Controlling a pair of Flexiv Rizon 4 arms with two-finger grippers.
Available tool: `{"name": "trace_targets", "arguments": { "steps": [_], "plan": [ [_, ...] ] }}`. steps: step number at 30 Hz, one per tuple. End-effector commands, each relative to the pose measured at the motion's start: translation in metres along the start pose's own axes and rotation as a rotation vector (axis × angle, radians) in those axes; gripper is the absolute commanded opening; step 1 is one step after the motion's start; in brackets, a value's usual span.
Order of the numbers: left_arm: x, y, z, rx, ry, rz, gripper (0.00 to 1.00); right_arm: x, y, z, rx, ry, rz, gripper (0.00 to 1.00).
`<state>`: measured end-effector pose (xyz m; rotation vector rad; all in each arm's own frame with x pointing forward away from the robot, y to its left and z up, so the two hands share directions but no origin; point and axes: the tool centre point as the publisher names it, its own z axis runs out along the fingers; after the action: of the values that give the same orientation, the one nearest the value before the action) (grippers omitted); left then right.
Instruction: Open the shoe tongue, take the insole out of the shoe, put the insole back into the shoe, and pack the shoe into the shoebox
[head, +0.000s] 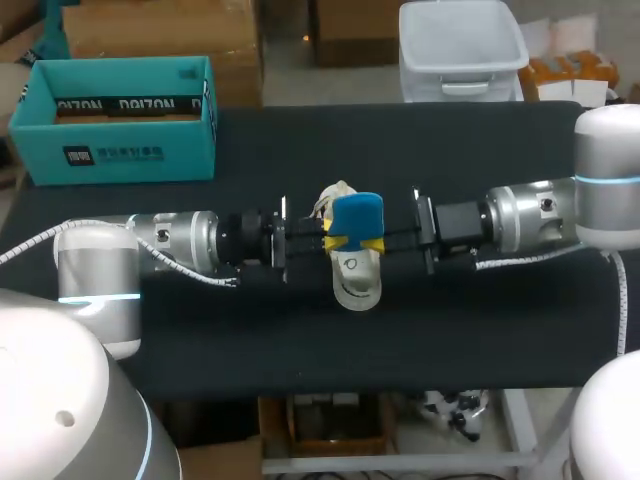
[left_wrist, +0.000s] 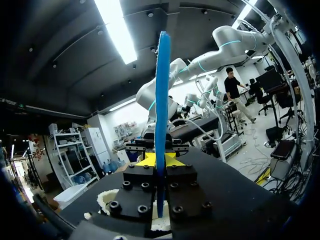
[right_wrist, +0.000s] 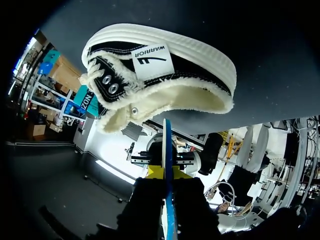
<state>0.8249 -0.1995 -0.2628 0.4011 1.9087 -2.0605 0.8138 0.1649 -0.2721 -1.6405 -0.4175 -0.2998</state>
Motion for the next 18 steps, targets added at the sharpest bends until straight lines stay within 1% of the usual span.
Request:
{"name": "trace_targets", "arguments": {
  "steps": [1, 2, 3, 5, 7, 8, 9, 10, 11, 14, 15, 16, 17, 18],
  "plan": [
    [0.003, 0.001, 0.003, -0.017, 0.013, 0.011, 0.0, -0.003, -0.003, 0.0, -0.009, -0.008, -0.026, 0.31],
    [0.004, 0.001, 0.003, -0.026, 0.007, 0.024, 0.0, -0.004, -0.003, 0.001, -0.003, -0.011, -0.037, 0.26],
    [0.003, 0.001, 0.004, -0.029, 0.021, 0.028, 0.0, -0.005, -0.003, 0.001, -0.004, -0.008, -0.036, 0.22],
    [0.002, 0.001, 0.004, -0.032, 0.029, 0.041, 0.0, -0.008, -0.001, 0.001, -0.002, -0.001, -0.042, 0.26],
    [0.002, -0.001, 0.004, -0.035, 0.039, 0.047, 0.0, -0.01, 0.001, 0.001, 0.0, 0.004, -0.042, 0.35],
    [0.001, -0.001, 0.005, -0.037, 0.04, 0.049, 0.0, -0.011, 0.001, 0.001, 0.0, 0.007, -0.042, 0.38],
    [0.0, -0.001, 0.005, -0.037, 0.044, 0.05, 0.0, -0.012, 0.001, 0.0, 0.002, 0.012, -0.043, 0.38],
    [0.0, 0.0, 0.006, -0.038, 0.045, 0.05, 0.0, -0.012, 0.001, 0.0, 0.002, 0.014, -0.042, 0.34],
    [-0.001, 0.0, 0.006, -0.039, 0.046, 0.05, 0.0, -0.013, 0.001, 0.0, 0.002, 0.015, -0.04, 0.26],
    [-0.002, 0.003, 0.007, -0.041, 0.05, 0.044, 0.0, -0.013, 0.0, -0.001, 0.002, 0.017, -0.039, 0.16],
    [-0.002, 0.004, 0.008, -0.044, 0.057, 0.036, 0.0, -0.013, 0.0, -0.001, 0.003, 0.019, -0.04, 0.08],
    [-0.002, 0.005, 0.008, -0.045, 0.065, 0.028, 0.0, -0.013, 0.0, -0.001, 0.003, 0.02, -0.041, 0.06],
    [-0.001, 0.007, 0.008, -0.047, 0.071, 0.024, 0.0, -0.013, 0.001, -0.002, 0.003, 0.022, -0.042, 0.0],
    [-0.001, 0.008, 0.008, -0.05, 0.072, 0.024, 0.0, -0.013, 0.001, -0.002, 0.003, 0.022, -0.043, 0.0]
  ]
}}
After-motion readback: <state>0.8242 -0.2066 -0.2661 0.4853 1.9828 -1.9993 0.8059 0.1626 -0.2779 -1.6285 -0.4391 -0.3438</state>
